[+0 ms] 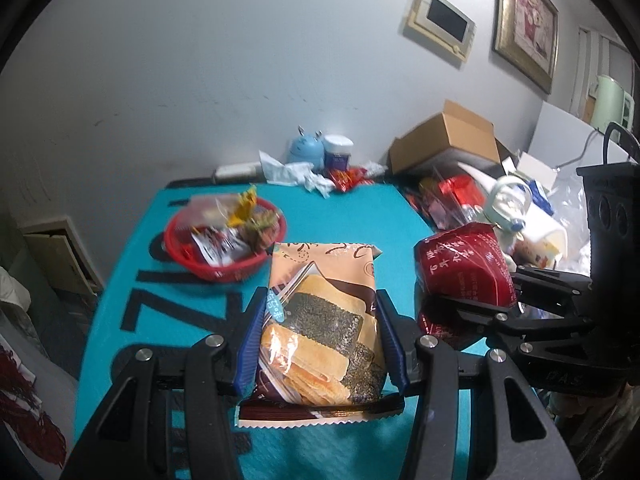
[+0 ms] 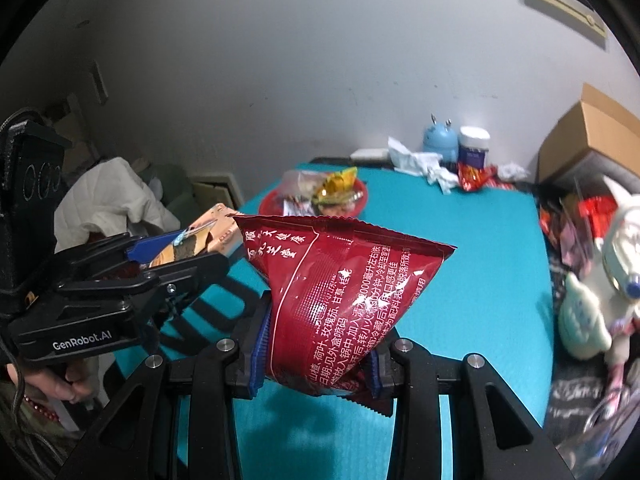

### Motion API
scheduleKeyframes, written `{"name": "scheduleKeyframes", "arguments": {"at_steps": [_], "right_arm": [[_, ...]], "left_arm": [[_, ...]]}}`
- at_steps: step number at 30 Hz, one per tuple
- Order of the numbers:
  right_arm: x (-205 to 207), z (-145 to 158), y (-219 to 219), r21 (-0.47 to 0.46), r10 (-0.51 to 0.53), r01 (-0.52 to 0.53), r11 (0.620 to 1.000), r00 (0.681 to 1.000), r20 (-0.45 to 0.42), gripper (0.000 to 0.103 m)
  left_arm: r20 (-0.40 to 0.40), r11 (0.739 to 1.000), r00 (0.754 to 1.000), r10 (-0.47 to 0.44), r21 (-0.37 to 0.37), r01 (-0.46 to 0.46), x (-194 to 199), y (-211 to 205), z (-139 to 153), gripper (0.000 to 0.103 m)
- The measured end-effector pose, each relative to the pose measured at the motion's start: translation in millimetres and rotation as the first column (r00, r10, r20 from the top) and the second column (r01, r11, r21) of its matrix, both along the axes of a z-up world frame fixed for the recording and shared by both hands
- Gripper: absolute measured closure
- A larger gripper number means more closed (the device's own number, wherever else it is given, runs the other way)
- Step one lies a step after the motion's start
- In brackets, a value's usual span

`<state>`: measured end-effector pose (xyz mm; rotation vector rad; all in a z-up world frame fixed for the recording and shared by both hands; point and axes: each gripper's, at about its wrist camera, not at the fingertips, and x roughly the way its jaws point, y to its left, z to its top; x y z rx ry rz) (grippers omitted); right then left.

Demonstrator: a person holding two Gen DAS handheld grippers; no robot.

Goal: Organize snacks
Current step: 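Carry the red bag and wafer packet over the red basket with both tools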

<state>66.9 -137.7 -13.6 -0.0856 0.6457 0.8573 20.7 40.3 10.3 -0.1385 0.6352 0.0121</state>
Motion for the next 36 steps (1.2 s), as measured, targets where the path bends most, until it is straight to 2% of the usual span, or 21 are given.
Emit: {"name": "scheduleKeyframes", "arguments": {"at_steps": [13,18,28,36], "right_arm": [[49,29,49,0.020,0.014,-0.015,1.000,0.998,0.068,0.066],[72,31,70,0.025,0.016,-0.018,1.000,0.996,0.085,0.066],[115,20,107,0.019,0.019,-0.021,1.000,0.996,0.082,0.066],[137,8,124,0.004,0.006,-0.007,1.000,0.996,0.093,0.066]], "left_arm": [[0.092,0.994,0.991,0.095,0.047,-0.100,36,53,26,0.052],[0.097,0.991,0.989,0.114,0.063,-0.121,56,71,25,0.052],[0.067,0.991,0.990,0.127,0.036,-0.130,96,103,-4,0.052],[0.069,0.994,0.992,0.103,0.030,-0.106,119,109,-31,0.052]]}}
